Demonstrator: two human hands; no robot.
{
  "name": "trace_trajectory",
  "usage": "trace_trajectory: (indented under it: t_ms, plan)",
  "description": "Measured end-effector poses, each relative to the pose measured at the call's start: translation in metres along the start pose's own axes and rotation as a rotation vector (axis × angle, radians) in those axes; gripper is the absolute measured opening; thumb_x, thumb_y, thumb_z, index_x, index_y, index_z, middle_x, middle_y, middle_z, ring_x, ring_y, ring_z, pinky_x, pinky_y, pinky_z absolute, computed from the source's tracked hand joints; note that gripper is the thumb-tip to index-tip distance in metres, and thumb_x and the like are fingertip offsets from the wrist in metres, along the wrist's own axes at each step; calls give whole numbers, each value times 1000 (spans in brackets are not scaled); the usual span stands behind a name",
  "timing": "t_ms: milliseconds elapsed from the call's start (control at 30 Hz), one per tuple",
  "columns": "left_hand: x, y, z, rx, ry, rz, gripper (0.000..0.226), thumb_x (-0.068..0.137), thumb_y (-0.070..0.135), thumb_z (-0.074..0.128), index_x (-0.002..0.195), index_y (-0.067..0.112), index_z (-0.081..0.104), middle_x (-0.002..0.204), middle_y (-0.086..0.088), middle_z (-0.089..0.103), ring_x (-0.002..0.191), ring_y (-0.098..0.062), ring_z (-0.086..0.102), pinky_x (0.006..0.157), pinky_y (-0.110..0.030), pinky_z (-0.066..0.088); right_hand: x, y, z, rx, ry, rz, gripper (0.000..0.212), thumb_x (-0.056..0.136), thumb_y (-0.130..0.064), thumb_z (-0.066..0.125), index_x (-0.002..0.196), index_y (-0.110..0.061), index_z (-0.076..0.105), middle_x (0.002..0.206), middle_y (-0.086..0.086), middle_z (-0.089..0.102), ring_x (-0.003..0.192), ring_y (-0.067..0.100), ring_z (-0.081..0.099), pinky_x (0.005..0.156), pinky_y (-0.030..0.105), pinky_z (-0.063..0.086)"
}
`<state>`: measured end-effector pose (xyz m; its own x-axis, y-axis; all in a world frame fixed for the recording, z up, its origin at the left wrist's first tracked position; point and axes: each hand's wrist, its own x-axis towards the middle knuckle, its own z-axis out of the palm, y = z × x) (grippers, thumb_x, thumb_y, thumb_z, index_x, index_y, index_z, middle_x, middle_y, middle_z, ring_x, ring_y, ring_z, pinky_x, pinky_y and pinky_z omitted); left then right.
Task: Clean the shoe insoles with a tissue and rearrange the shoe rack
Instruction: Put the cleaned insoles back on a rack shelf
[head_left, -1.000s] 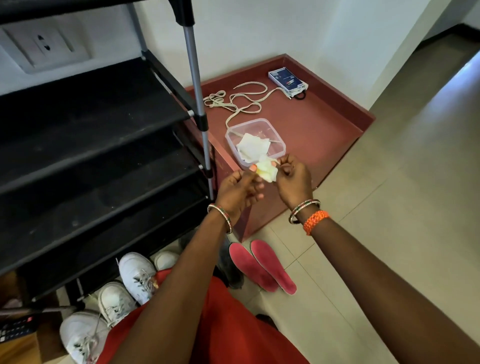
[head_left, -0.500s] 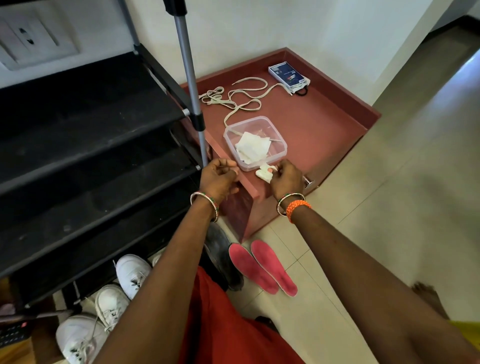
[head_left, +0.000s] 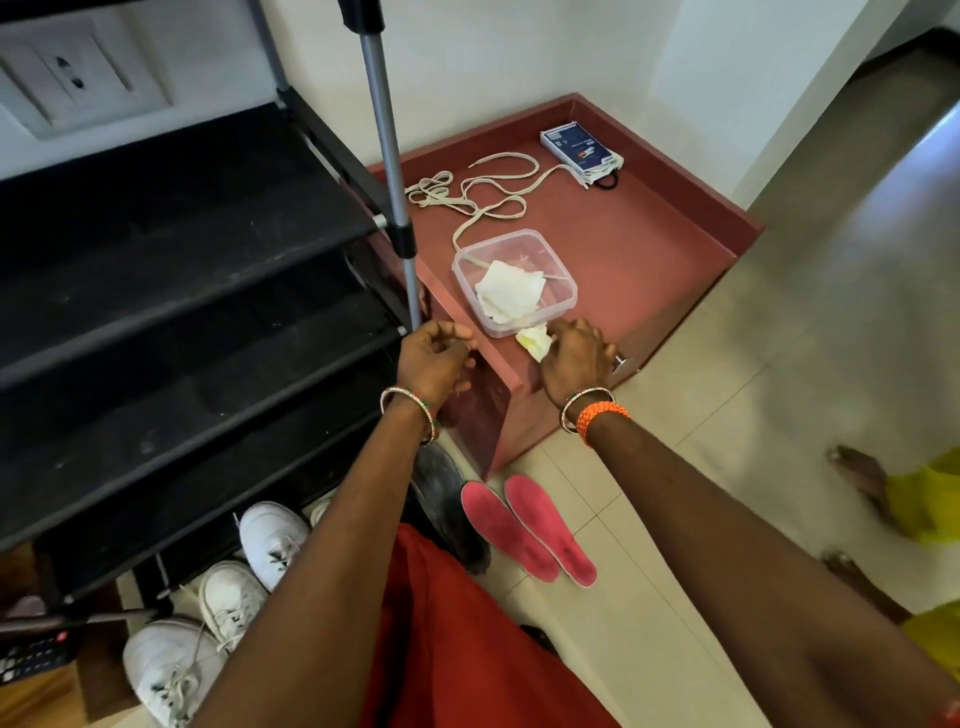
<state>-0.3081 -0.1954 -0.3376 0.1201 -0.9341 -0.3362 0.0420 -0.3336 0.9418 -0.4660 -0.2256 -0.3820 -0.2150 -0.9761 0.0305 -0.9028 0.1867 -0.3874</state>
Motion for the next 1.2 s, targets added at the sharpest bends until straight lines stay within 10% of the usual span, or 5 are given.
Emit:
trace_trajectory:
  t_ms: [567, 1200]
  plan:
    - [-41, 11, -32, -4, 18, 31, 22, 90, 0, 51, 79, 18, 56, 78, 1, 62, 63, -8, 55, 54, -24, 52, -41, -16, -45, 302, 303, -132, 34, 70, 5, 43, 85, -14, 66, 87, 3, 64, 88, 26, 59, 79, 34, 31]
    - [-82, -3, -58, 182, 148, 78, 25, 88, 5, 56, 74, 25, 53, 69, 4, 56, 49, 5, 51, 45, -16, 45, -112, -89, -26, 348, 147, -553, 31, 68, -9, 42, 83, -20, 67, 85, 0, 66, 84, 27, 60, 78, 35, 34]
